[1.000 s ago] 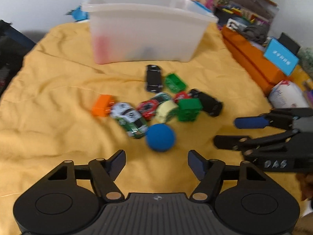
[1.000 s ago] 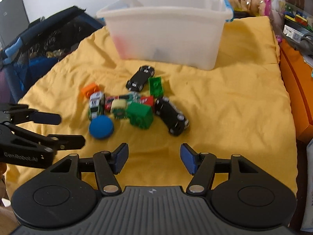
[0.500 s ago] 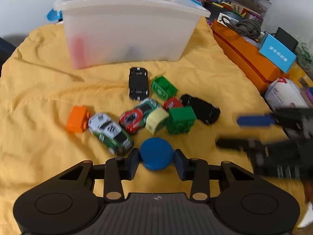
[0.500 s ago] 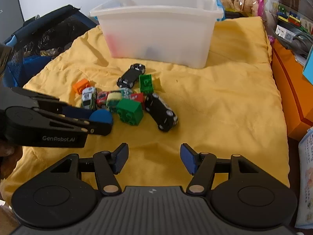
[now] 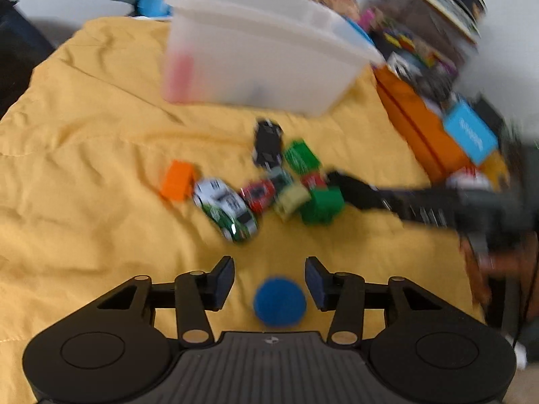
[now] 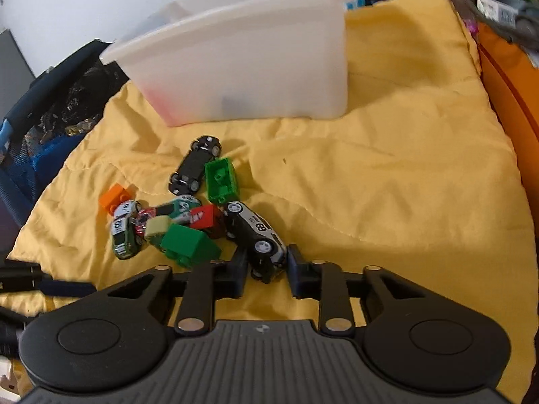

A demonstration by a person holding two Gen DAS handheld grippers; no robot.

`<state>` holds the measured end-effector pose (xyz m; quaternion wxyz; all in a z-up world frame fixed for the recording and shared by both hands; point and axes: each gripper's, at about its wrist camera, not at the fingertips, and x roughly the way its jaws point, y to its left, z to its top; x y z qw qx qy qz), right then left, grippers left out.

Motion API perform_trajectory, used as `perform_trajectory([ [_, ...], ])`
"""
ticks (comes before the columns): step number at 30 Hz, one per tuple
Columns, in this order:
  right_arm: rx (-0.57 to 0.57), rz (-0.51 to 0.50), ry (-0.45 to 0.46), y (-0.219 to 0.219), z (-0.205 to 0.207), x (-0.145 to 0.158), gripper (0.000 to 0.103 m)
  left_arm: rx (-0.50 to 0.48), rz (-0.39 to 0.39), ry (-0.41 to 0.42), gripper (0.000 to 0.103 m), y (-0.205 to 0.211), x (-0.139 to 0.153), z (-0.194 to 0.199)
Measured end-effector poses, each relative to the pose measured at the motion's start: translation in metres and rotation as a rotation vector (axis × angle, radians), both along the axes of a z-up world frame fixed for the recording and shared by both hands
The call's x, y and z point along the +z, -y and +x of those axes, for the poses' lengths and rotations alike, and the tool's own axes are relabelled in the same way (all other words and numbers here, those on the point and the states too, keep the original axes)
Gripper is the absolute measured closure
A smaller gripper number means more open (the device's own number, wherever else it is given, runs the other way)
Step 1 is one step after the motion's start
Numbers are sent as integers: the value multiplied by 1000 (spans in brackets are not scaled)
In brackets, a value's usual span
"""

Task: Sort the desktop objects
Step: 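Release the disc and grasp the white green-striped race car with the left tool, then carry the white race car over the clear bin and open the left tool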

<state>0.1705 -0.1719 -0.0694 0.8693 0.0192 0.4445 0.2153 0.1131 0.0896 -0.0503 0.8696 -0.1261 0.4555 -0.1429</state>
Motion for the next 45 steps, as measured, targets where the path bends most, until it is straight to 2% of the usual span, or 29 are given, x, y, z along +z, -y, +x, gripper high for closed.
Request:
perform_trajectory([
  [3, 44, -116, 107, -9, -20, 17, 81, 72, 26, -29, 50, -2, -2, 20],
  [6, 104, -255, 185, -15, -39, 26, 81, 101, 60, -47, 51, 4, -7, 39],
  [8, 153, -364, 221, -22, -52, 22, 81, 123, 115, -67, 52, 12, -12, 49],
  [9, 182, -415, 239, -26, -59, 18, 81, 122, 117, -65, 52, 13, -13, 50],
  [11, 249, -471, 257, -32, -71, 10, 81, 127, 153, -52, 53, 16, -14, 55],
  [12, 282, -474, 259, -34, -76, 8, 81, 122, 162, -47, 54, 15, -15, 56],
  [16, 380, -438, 260, -42, -90, 5, 76, 107, 191, -48, 68, 11, -15, 58],
  [20, 400, -317, 205, -41, -89, 7, 70, 88, 179, -50, 69, 2, -15, 48],
  [24, 326, -205, 142, -35, -80, 9, 67, 64, 173, -57, 70, -8, -11, 24],
  [25, 283, -170, 117, -31, -74, 9, 64, 59, 167, -60, 70, -9, -10, 15],
  [26, 239, -129, 86, -27, -67, 10, 57, 57, 166, -64, 70, -9, -10, 9],
  [28, 158, -69, 37, -20, -56, 7, 50, 52, 167, -73, 69, -9, -12, -2],
  [30, 129, -75, 20, -21, -50, 4, 50, 51, 174, -60, 69, -8, -13, -7],
  [33, 127, -47, -20, -24, -44, -3, 49, 53, 190, -53, 62, -4, -16, -4],
  [35, 132, -79, -22, -30, -43, -7, 46, 56, 201, -40, 60, -1, -16, -2],
  [37, 132, -106, -26, -34, -43, -12, 46, 57, 236, -39, 70, 2, -19, -1],
  [39, 141, -140, 0, -37, -46, -12, 55, 36, 258, -31, 70, 3, -18, -2],
  [40, 146, -172, 17, -38, -48, -11, 66, 35, 256, -21, 70, 2, -16, -3],
  [41, 151, -192, 30, -38, -50, -10, 69, 36, 252, 1, 70, 1, -12, -5],
  [45, 132, -183, 15, -30, -51, -4, 69, 13, 218, 72, 70, 1, 16, -5],
])
